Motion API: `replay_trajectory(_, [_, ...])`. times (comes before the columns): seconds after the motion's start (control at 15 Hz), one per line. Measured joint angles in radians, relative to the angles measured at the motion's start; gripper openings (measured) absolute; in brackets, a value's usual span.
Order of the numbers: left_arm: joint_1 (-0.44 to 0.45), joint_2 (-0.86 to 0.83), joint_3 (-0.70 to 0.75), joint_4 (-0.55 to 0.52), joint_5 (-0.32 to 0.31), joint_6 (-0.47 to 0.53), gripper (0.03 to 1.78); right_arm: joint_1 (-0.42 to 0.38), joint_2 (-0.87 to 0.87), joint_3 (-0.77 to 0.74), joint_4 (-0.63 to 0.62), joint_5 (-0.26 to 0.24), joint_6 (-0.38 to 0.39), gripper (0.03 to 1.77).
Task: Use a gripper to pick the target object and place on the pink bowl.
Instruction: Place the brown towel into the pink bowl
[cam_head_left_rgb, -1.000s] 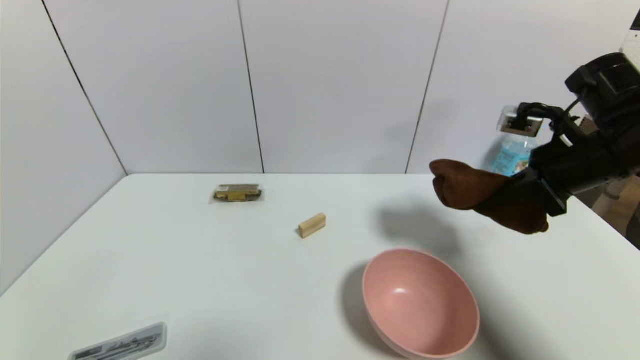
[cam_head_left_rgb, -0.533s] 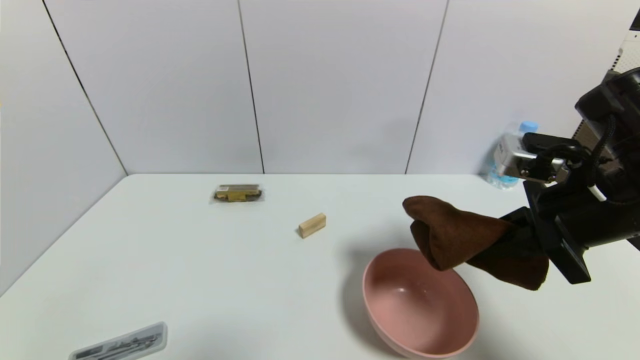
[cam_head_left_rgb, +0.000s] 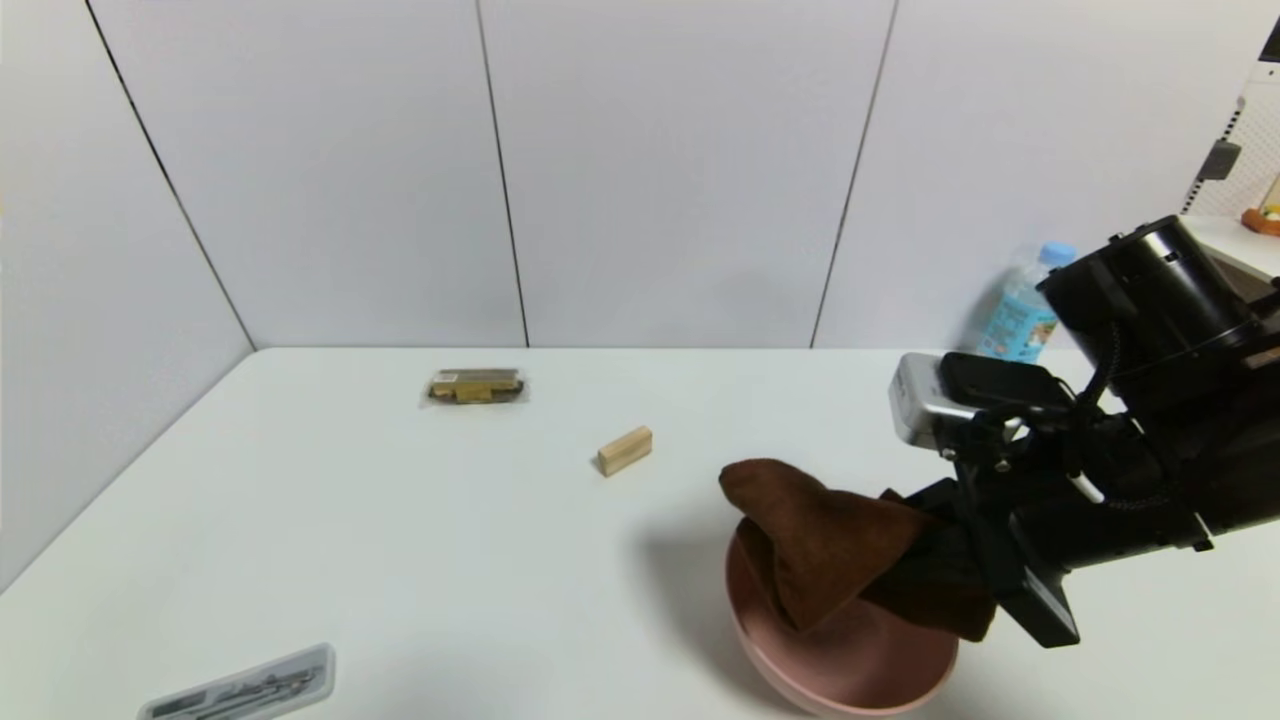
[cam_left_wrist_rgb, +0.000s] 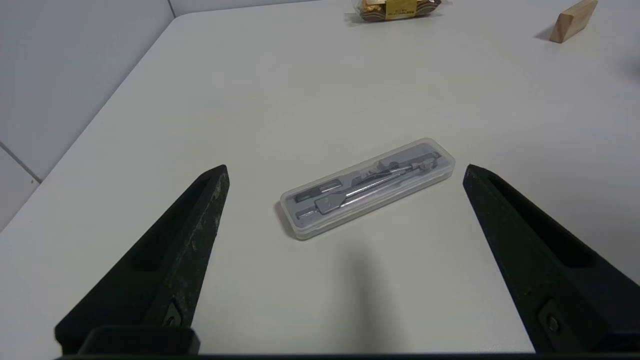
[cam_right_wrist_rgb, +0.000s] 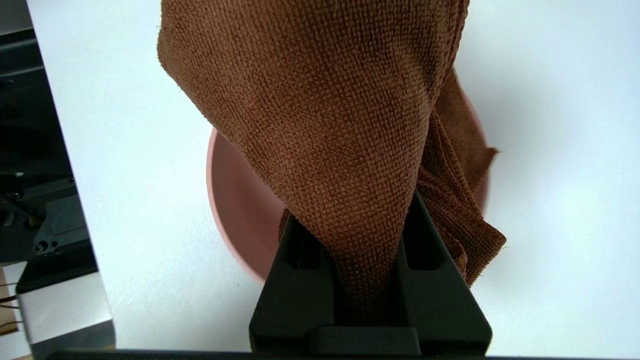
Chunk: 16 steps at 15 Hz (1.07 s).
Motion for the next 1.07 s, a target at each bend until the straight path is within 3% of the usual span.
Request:
replay_trajectory(0.2, [0.000, 0.000, 0.000, 0.000, 0.000, 0.000, 1.69, 0.009, 0.033, 0.025, -0.022, -0.001, 0.001, 0.30])
replay_trajectory(0.6, [0.000, 0.000, 0.000, 0.000, 0.000, 0.000, 1.69, -0.006, 0.074, 0.015, -0.031, -0.017, 0.004, 1.02])
replay_trajectory(1.07, [0.000, 0.000, 0.000, 0.000, -0.001, 0.000, 1.69, -0.057, 0.021, 0.002, -0.026, -0.015, 0.007, 1.43])
